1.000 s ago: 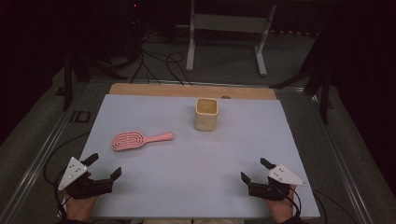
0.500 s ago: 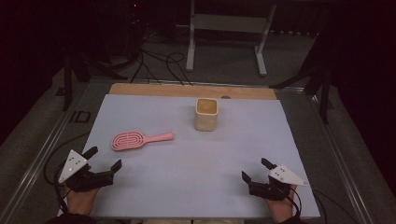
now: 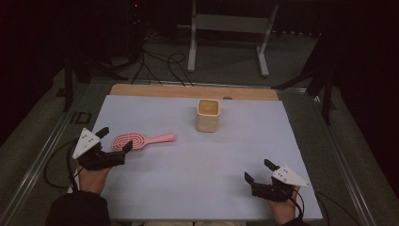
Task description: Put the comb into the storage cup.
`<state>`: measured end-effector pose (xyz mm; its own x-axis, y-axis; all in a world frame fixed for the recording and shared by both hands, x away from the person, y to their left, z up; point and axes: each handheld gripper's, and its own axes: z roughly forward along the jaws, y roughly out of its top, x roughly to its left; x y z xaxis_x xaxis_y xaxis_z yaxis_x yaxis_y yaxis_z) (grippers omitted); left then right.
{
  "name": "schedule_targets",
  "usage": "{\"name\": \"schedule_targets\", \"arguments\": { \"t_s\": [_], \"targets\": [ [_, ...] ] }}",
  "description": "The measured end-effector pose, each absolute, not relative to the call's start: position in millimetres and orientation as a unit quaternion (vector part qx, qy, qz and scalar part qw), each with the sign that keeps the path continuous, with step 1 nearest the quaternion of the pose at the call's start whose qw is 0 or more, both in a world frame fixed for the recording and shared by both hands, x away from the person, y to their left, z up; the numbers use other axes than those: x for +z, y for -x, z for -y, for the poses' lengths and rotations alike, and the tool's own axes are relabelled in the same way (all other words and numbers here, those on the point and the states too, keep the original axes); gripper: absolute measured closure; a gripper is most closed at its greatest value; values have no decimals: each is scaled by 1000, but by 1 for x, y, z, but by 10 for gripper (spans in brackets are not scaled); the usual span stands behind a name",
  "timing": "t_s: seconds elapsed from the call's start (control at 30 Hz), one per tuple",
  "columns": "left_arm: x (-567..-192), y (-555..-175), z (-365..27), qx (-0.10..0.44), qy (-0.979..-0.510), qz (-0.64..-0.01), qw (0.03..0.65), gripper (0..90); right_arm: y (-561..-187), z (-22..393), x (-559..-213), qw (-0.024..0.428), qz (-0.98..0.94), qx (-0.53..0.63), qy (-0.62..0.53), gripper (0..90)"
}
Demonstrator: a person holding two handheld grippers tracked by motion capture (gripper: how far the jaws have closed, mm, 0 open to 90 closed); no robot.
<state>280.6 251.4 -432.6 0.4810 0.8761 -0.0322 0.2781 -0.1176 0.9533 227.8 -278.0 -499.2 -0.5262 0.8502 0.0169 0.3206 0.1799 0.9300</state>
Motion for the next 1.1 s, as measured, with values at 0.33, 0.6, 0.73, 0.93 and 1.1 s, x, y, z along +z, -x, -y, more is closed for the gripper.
{"name": "schedule_targets", "arguments": {
  "t_s": [0.33,0.6,0.73,0.93,1.1],
  "targets": [
    [-429,-316,-236,276,-694,-429,509,13,-228,278,-500,266,-720,494,-409,94],
    [-435,-336,-228,267,-702,-439,493,16,-229,278,-500,266,-721,494,-408,94],
    [-441,-345,-225,263,-704,-449,482,16,-229,278,-500,265,-721,494,-408,94],
    [-448,-355,-220,249,-714,-460,465,18,-230,278,-501,264,-720,494,-410,94],
    [-450,-360,-216,246,-717,-463,460,20,-230,277,-501,263,-722,493,-407,94]
  ]
}}
